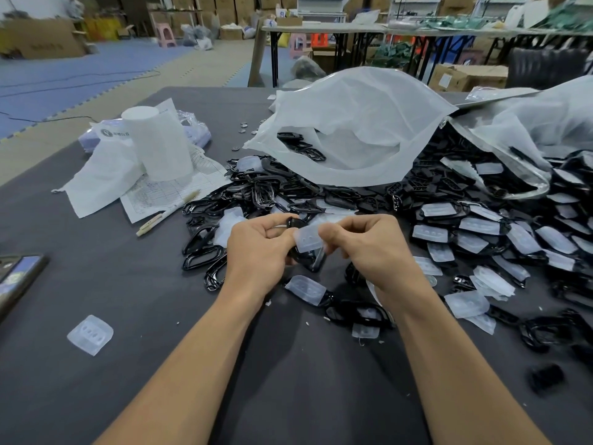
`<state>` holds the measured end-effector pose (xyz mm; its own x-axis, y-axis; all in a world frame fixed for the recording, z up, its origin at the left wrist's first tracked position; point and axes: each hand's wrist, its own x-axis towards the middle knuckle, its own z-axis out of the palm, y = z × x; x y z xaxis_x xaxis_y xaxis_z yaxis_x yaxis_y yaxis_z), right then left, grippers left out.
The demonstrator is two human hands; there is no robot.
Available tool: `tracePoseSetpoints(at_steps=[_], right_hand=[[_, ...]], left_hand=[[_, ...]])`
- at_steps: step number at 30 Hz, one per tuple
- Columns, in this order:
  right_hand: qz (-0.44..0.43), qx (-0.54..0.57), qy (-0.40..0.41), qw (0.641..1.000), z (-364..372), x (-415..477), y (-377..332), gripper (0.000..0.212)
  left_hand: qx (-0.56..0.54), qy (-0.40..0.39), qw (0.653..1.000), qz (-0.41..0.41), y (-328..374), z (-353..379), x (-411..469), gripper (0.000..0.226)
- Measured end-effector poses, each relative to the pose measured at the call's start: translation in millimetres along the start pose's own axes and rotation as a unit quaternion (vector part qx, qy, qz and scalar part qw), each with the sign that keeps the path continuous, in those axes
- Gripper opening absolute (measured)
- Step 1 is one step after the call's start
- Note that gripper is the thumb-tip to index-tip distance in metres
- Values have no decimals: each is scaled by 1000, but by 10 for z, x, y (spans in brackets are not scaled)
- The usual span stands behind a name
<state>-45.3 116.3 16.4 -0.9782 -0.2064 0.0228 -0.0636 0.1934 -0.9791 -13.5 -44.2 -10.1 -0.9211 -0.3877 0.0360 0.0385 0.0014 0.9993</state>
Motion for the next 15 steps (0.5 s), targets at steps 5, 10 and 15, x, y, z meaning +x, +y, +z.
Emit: tracePoseSetpoints(at_steps=[5,10,15], right_hand=[[0,46,12,999,27,18,27,17],[4,91,31,995,2,16,22,23],[14,91,-6,996,2,22,-6,38]], left_hand=[[9,0,1000,10,-3,-2,11,33],[14,12,1000,-6,-45,-16,38,30],[13,8,1000,-6,-49,-18,39,29]])
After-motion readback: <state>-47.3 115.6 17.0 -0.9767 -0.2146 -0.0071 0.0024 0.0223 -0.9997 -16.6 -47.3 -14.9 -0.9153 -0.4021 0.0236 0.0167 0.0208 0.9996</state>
